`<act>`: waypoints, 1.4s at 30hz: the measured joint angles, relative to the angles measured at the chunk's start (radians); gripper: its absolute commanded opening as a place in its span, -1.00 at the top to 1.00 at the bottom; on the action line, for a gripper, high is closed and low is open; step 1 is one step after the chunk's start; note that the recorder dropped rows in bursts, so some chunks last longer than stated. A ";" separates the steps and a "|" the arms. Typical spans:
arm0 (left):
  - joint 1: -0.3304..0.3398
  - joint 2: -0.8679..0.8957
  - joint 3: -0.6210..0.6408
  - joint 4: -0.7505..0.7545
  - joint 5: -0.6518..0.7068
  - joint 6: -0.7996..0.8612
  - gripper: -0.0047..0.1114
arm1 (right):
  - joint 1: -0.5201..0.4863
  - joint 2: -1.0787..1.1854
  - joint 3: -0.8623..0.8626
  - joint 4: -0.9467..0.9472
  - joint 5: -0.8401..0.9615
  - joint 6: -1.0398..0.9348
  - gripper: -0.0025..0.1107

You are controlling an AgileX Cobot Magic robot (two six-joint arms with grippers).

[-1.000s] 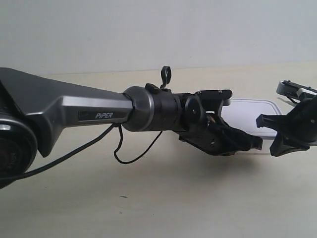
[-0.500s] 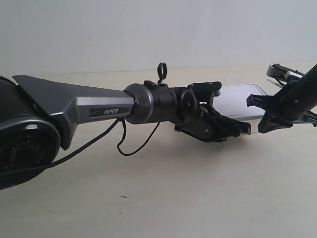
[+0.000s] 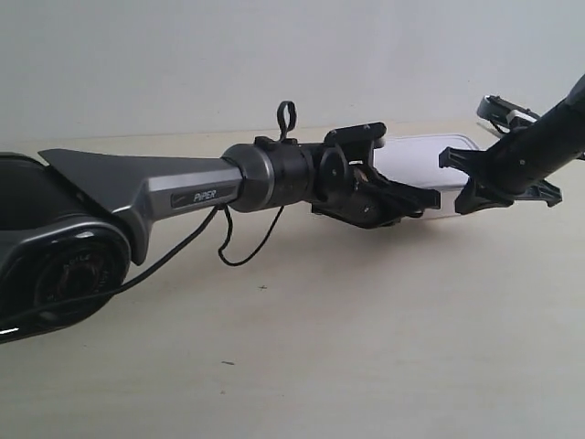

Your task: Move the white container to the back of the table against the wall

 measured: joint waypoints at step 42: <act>0.086 0.133 -0.200 0.029 -0.217 -0.033 0.92 | 0.065 0.204 -0.341 0.099 -0.092 -0.045 0.96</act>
